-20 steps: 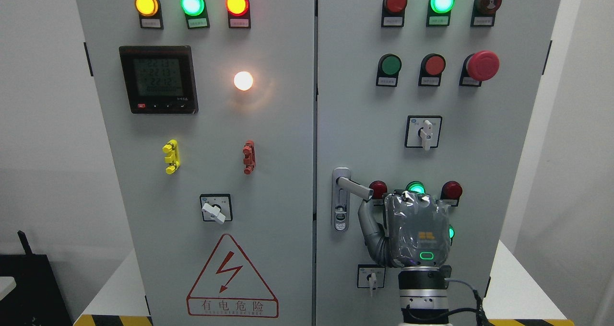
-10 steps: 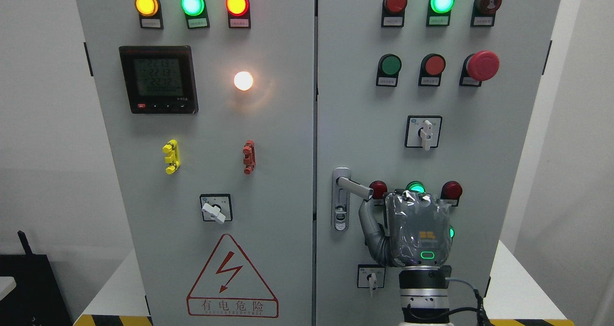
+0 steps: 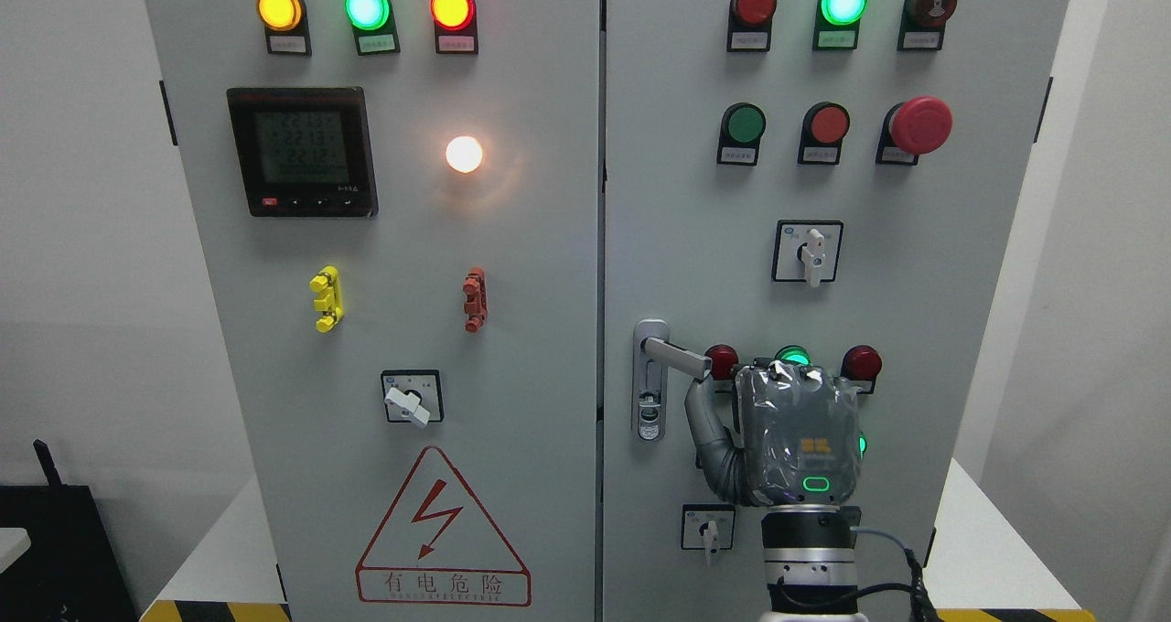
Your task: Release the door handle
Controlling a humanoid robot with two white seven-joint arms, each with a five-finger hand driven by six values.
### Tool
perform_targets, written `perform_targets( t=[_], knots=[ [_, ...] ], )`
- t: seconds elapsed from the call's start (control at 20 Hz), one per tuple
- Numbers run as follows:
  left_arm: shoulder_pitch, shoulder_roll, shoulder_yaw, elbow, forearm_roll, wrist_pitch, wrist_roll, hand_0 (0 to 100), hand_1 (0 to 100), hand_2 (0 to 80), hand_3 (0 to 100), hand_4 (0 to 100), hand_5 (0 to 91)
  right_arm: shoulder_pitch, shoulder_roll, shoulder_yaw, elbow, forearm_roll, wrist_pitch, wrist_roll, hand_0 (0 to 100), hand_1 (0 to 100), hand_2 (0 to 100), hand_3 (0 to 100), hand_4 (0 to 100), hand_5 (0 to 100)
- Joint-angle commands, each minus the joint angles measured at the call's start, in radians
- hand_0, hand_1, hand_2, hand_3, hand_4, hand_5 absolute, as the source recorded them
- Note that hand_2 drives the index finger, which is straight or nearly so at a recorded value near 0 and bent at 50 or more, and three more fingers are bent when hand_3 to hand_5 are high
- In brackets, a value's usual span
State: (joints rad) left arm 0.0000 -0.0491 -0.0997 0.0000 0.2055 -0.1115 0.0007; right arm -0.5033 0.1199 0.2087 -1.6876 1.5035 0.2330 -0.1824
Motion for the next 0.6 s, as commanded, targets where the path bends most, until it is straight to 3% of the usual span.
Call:
perform_targets(
  t=[0.0, 0.55],
  knots=[
    [0.031, 0.0, 0.0, -0.031, 0.0, 0.0, 0.001, 12, 39, 0.0, 0, 0, 0.0, -0.003, -0.002, 0.0, 0.0, 0.0, -0.001, 0.0, 68, 4, 100, 100, 100, 97],
    [0.031, 0.0, 0.0, -0.031, -0.001, 0.0, 0.001, 12, 39, 0.0, 0, 0, 0.0, 0.012, 0.0, 0.006, -0.001, 0.001, -0.009, -0.002, 68, 4, 100, 100, 100, 97]
  ],
)
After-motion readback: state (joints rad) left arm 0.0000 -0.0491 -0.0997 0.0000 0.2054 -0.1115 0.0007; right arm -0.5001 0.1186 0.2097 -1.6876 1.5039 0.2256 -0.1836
